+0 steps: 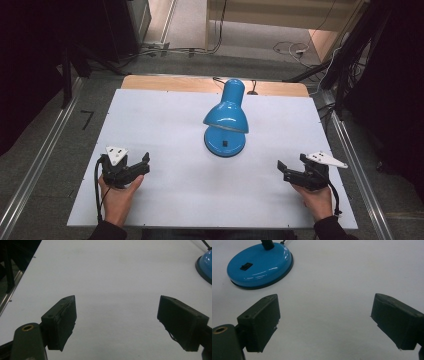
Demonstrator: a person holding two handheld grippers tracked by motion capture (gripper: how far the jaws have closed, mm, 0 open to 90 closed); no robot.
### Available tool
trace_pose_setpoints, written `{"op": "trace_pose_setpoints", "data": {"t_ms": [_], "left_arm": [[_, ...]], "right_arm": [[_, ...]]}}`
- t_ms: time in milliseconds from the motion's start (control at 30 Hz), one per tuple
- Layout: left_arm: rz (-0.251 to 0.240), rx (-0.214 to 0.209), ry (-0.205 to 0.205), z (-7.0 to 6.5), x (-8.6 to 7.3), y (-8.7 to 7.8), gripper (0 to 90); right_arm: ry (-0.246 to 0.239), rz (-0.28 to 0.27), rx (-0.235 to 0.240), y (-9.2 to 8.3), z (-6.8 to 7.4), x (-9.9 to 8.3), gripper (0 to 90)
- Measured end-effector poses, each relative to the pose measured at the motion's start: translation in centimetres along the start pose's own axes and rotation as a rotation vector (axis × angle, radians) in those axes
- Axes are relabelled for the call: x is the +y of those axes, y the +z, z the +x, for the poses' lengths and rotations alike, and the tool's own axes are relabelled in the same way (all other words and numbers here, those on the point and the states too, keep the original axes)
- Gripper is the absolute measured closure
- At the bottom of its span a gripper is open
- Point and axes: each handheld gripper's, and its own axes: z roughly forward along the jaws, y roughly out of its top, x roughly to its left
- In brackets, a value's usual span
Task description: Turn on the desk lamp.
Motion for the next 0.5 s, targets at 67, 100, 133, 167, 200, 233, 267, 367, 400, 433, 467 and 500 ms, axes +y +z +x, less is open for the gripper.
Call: {"op": "trace_pose_setpoints", "data": {"t_ms": [67, 100, 133, 167, 200, 233, 267, 367, 400, 433, 467, 500], "left_arm": [[0.003, 0.002, 0.002, 0.0, 0.0, 0.02, 16.4], [0.005, 0.002, 0.001, 0.02, 0.0, 0.02, 16.4], [0.005, 0.002, 0.001, 0.02, 0.0, 0.02, 16.4], [0.004, 0.002, 0.001, 0.04, 0.0, 0.02, 16.4], [0.004, 0.002, 0.0, 0.05, 0.0, 0.03, 16.4], [0.006, 0.001, 0.001, 0.07, 0.0, 0.03, 16.4], [0.006, 0.0, 0.001, 0.06, 0.0, 0.05, 16.4], [0.006, 0.0, 0.002, 0.04, 0.0, 0.09, 16.4], [0.004, 0.0, 0.001, 0.04, -0.01, 0.1, 16.4], [0.005, 0.0, 0.001, 0.03, 0.0, 0.09, 16.4], [0.005, 0.0, 0.001, 0.03, 0.0, 0.09, 16.4], [0.005, -0.001, 0.002, 0.04, -0.01, 0.11, 16.4]], "right_arm": [[-0.004, 0.001, 0.003, 0.1, 0.19, 0.06, 7.3], [-0.004, 0.0, 0.007, 0.16, 0.26, 0.08, 7.3], [-0.004, 0.003, 0.007, 0.19, 0.32, 0.11, 7.3], [-0.007, 0.002, 0.009, 0.27, 0.35, 0.13, 7.3], [-0.007, 0.005, 0.011, 0.31, 0.4, 0.15, 7.3], [-0.007, 0.005, 0.008, 0.38, 0.46, 0.16, 7.3], [-0.008, 0.006, 0.011, 0.42, 0.48, 0.18, 7.3], [-0.009, 0.007, 0.013, 0.59, 0.6, 0.23, 7.3], [-0.01, 0.008, 0.013, 0.62, 0.65, 0.24, 7.3], [-0.012, 0.007, 0.015, 0.66, 0.69, 0.26, 7.3], [-0.013, 0.008, 0.015, 0.68, 0.75, 0.29, 7.3], [-0.01, 0.009, 0.015, 0.72, 0.82, 0.32, 7.3]]}}
